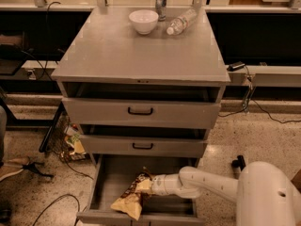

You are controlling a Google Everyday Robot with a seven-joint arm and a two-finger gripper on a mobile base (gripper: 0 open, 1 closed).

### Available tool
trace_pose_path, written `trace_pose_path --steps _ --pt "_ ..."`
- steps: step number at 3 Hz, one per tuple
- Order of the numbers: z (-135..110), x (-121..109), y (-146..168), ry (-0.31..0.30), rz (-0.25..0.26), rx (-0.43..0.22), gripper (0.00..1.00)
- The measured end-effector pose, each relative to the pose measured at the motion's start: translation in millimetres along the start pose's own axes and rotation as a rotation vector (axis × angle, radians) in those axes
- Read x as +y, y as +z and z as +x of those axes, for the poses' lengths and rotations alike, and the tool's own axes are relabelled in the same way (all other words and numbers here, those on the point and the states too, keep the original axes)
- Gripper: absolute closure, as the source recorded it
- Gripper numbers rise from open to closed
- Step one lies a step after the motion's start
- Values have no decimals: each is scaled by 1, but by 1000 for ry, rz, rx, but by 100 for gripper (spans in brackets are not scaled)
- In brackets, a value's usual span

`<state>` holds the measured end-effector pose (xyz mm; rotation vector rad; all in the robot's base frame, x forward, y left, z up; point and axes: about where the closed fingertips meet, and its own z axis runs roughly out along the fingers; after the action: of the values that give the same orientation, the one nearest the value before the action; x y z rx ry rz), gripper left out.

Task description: Place brown chip bag into bottom drawer

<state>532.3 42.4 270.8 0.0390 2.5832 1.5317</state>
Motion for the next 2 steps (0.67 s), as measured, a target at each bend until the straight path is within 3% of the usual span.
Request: trace_pose_path --steps 2 --pt "-4 -16 35 50 -54 -7 12"
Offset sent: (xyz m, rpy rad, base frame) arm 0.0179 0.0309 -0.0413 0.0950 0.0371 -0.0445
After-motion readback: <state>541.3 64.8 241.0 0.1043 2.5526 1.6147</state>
